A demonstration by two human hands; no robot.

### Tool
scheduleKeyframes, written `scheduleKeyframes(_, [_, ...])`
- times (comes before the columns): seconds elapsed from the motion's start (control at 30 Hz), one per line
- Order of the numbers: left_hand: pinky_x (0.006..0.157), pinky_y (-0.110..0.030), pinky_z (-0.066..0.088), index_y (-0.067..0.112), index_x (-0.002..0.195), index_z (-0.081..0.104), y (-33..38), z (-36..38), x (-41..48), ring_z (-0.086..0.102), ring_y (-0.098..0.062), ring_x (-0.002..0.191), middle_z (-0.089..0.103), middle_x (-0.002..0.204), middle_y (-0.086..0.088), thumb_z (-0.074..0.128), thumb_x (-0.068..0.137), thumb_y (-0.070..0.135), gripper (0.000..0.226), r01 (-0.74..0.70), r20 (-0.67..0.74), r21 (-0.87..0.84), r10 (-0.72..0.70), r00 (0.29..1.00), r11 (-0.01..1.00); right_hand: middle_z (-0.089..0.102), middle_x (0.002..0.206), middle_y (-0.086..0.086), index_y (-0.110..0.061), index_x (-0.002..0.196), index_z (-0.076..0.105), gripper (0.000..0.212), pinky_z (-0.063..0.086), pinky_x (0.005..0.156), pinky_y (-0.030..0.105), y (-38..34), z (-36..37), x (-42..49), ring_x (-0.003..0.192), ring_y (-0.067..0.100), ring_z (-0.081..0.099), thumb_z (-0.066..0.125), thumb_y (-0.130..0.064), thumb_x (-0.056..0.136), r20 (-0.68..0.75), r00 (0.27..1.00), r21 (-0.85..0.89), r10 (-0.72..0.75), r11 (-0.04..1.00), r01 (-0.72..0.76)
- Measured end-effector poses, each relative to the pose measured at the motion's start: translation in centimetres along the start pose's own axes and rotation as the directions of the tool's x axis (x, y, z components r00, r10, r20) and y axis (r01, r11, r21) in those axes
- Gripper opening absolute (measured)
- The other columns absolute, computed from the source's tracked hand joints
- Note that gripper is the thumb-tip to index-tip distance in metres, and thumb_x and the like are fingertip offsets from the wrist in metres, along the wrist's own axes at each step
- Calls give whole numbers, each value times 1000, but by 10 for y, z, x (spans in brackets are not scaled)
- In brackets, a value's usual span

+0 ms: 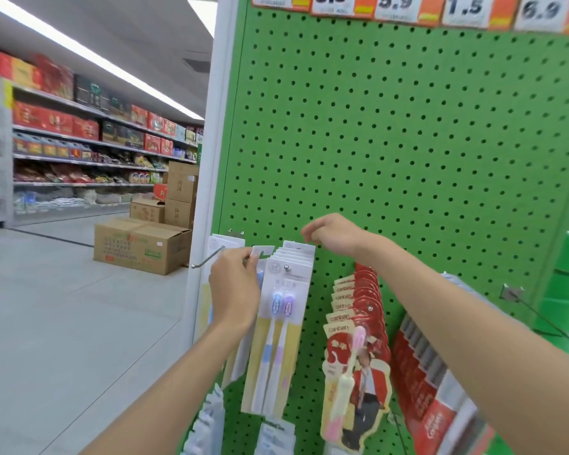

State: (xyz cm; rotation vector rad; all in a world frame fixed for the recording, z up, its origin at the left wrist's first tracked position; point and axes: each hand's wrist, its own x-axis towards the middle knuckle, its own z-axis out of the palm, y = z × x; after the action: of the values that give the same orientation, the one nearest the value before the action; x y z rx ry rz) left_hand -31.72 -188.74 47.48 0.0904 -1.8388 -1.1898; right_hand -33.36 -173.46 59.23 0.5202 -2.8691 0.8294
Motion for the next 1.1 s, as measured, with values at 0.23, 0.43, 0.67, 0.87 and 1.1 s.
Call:
scheduleKeyframes(0.23, [59, -28, 39, 7, 80, 69, 5, 17, 14, 59, -25, 71, 67, 72, -4, 56, 97, 13, 22, 69, 76, -71, -64, 995, 995, 64, 104, 2, -12, 111, 68, 34, 51, 88, 32, 13, 10, 15, 89, 14, 58, 39, 0, 97, 131, 991, 14, -2, 1000, 0])
scheduleKeyframes(0.43, [84, -41, 51, 3, 91, 70, 1, 24, 27, 64, -30, 92, 71, 90, -9, 56, 98, 9, 17, 166, 202, -127, -139, 969, 978, 69, 114, 16, -15, 102, 66, 24, 55, 93, 38, 24, 12, 18, 90, 19, 62, 44, -5, 100, 144, 989, 125, -33, 992, 15])
scheduleKeyframes(0.67, [84, -38, 53, 17, 89, 66, 1, 20, 40, 65, -26, 99, 69, 100, -4, 50, 100, 3, 24, 338, 376, -238, -235, 896, 911, 67, 113, 17, -14, 102, 64, 21, 59, 85, 34, 30, 14, 23, 87, 21, 62, 45, -6, 100, 108, 993, 167, -41, 986, 22])
scheduleKeyframes(0.87, [89, -42, 54, 11, 98, 68, 0, 20, 45, 66, -27, 101, 71, 108, -9, 52, 99, 5, 17, 357, 477, -287, -191, 858, 889, 65, 113, 23, -8, 108, 57, 15, 59, 70, 25, 34, 12, 21, 82, 23, 64, 45, -4, 99, 97, 995, 220, -27, 975, 5])
scheduleKeyframes(1.1, [62, -27, 53, 11, 104, 69, 13, 19, 50, 69, -15, 71, 74, 89, -7, 60, 93, 2, 17, 399, 715, -265, -99, 692, 878, 67, 95, 10, -12, 121, 53, 24, 58, 71, 30, 41, 4, 26, 72, 18, 63, 50, -4, 98, 13, 998, 48, -55, 997, 54])
